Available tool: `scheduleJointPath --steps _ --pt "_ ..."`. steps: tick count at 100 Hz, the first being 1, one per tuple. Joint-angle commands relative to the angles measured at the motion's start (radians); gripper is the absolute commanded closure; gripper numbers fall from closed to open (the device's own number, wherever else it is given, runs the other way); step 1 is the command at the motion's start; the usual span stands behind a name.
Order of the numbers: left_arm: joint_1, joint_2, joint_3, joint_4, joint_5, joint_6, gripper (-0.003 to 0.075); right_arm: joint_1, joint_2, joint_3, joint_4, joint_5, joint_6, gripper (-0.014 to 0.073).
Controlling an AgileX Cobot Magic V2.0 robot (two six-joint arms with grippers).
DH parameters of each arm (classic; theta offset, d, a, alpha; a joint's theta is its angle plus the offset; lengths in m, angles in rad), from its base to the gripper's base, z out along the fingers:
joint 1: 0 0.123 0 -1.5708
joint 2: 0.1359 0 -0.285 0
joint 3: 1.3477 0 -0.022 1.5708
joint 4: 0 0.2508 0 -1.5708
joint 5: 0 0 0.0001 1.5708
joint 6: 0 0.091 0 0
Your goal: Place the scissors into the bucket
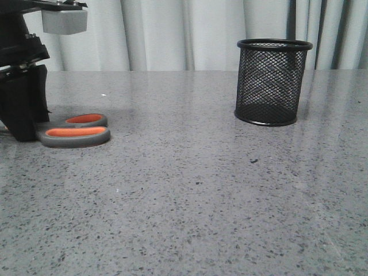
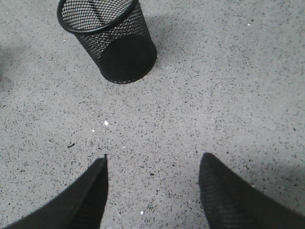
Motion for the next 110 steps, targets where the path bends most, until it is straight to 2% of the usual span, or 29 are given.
scheduleJointPath --steps 1,13,35,53,79,110 --pt "-0.009 -0.092 -0.029 -0.023 0.049 -0.026 0.0741 -0.006 0.006 -0.035 0.025 -0.051 -0.020 0.0215" --pt "-0.009 -0.168 -0.068 -0.023 0.049 -0.061 0.0741 -0.006 0.006 -0.035 0.075 -0.059 -0.047 0.0215" --pt "-0.018 -0.312 -0.151 -0.032 0.049 -0.135 0.0741 -0.006 0.006 -0.035 0.321 -0.091 -0.182 0.0215" --pt "-0.076 -0.407 -0.215 -0.022 0.047 -0.213 0.0741 -0.006 0.006 -0.068 0.494 -0.099 -0.279 0.0215" --pt "-0.220 -0.463 -0.295 0.056 0.043 -0.347 0.0741 -0.006 0.054 -0.216 0.633 -0.050 -0.333 0.0215" --pt "-0.493 -0.459 -0.322 0.201 -0.067 -0.525 0.0741 -0.006 0.168 -0.343 0.866 0.036 -0.462 0.0215"
